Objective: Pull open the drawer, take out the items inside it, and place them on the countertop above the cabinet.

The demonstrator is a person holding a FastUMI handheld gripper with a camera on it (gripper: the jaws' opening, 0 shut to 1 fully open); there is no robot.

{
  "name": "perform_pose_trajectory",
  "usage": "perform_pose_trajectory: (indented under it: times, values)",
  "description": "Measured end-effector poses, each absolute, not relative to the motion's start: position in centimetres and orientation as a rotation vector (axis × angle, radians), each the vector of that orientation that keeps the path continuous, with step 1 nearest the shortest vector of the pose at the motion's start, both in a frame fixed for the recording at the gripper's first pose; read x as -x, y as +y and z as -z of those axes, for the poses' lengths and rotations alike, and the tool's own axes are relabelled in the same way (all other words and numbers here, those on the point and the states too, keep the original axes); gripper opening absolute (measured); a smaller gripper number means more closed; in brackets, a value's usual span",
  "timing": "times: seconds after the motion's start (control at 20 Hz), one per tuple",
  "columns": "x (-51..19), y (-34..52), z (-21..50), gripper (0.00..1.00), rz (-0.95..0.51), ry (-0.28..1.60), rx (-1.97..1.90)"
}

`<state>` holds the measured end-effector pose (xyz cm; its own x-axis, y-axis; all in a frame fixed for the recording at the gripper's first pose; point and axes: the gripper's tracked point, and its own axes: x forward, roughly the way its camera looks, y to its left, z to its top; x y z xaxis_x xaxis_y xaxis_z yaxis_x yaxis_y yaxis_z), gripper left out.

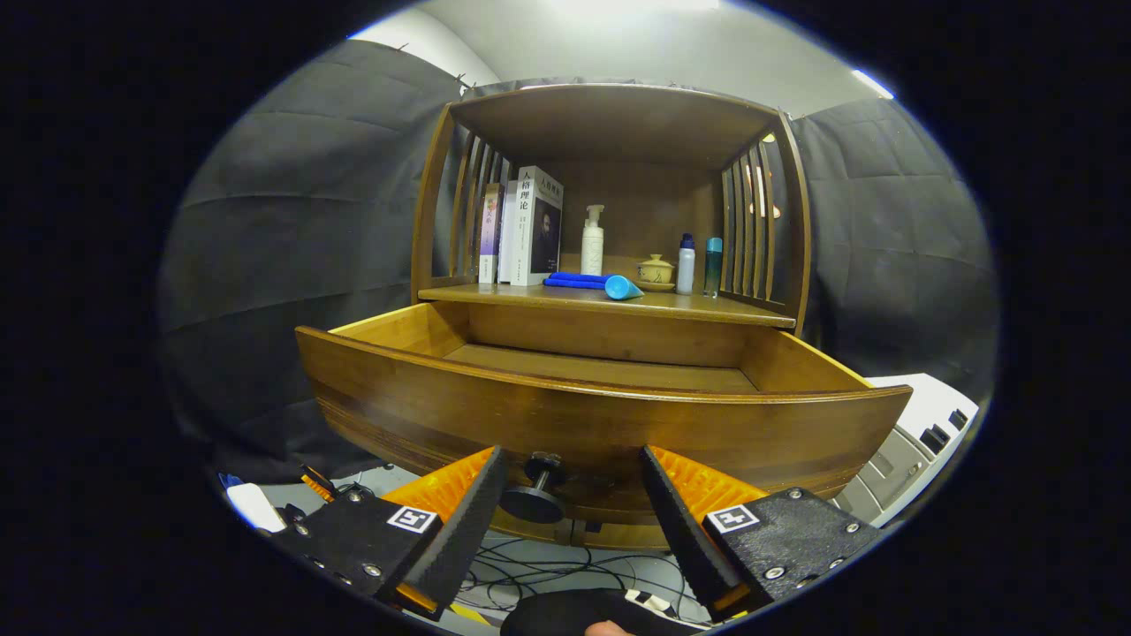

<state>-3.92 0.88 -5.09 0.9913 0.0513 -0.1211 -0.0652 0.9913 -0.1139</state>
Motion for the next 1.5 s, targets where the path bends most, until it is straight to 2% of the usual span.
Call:
perform_pose_trajectory:
  times: [0.3,1.5]
  values:
    - [1.6,-0.9,5.1,0.95,0.027,0.139,0.128]
    - [-6.2,-0.8,3.6,0.98,0.058,0.156,0.13]
